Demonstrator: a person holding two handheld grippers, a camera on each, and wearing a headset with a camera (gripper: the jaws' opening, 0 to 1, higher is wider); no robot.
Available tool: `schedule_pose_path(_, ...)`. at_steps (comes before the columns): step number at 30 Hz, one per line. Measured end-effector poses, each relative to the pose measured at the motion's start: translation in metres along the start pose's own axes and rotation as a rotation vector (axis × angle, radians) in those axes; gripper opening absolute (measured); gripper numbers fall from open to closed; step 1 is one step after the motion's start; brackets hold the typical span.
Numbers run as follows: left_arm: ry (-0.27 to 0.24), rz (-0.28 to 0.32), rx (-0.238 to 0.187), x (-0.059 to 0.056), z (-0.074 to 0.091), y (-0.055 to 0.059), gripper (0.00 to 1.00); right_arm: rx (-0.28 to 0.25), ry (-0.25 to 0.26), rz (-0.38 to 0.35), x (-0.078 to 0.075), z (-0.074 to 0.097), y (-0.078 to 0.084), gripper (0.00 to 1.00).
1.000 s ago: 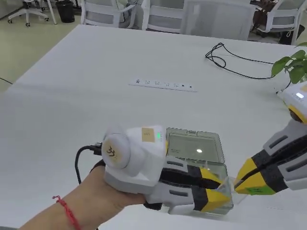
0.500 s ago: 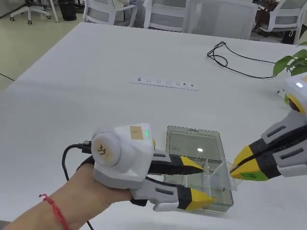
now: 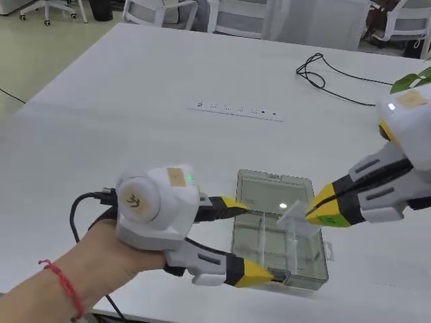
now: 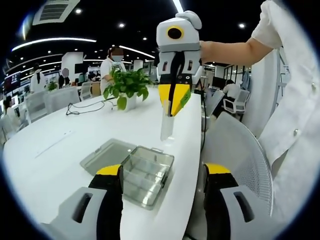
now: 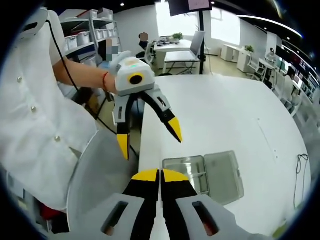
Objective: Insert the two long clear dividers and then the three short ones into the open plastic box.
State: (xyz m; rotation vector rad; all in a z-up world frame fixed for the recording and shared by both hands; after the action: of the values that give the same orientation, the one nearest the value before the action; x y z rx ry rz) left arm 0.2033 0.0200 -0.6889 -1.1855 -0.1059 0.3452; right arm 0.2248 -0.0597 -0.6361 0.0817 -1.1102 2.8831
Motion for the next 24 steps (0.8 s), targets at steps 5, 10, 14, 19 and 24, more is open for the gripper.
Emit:
schedule_pose_path(5, -0.041, -0.006, 0.023, 0.010, 0.005, 0.010, 0.75, 0.013, 0.018, 0.017, -0.011, -0.017, 0.000, 0.03)
schedule_pose_path(10, -0.077, 0.017, 0.021, 0.018, 0.009, 0.018, 0.83, 0.014, 0.029, 0.012, -0.024, -0.035, 0.004, 0.03)
schedule_pose_path(14, -0.103, 0.047, 0.004, 0.024, 0.012, 0.021, 0.92, 0.010, 0.036, 0.005, -0.033, -0.048, 0.008, 0.03)
schedule_pose_path(19, -0.127, 0.080, -0.014, 0.030, 0.015, 0.025, 1.00, 0.012, 0.040, -0.008, -0.041, -0.062, 0.013, 0.03)
schedule_pose_path(24, -0.141, 0.099, -0.018, 0.033, 0.017, 0.028, 1.00, 0.008, 0.031, -0.015, -0.042, -0.077, 0.018, 0.03)
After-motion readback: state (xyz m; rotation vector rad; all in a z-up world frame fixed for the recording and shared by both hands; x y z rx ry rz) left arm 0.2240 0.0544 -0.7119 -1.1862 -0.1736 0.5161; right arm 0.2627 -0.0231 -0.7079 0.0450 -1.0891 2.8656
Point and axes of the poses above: the centre of the closed fingertips' face, and the gripper's own axes: z roughly backward along the fingers, x roughly to its left, y roughly out of its underside, the point moved 3 cm from there along z, roughly backward along the fingers, and after that the axes turned 2 degrees about y, right-handed, at the moved point
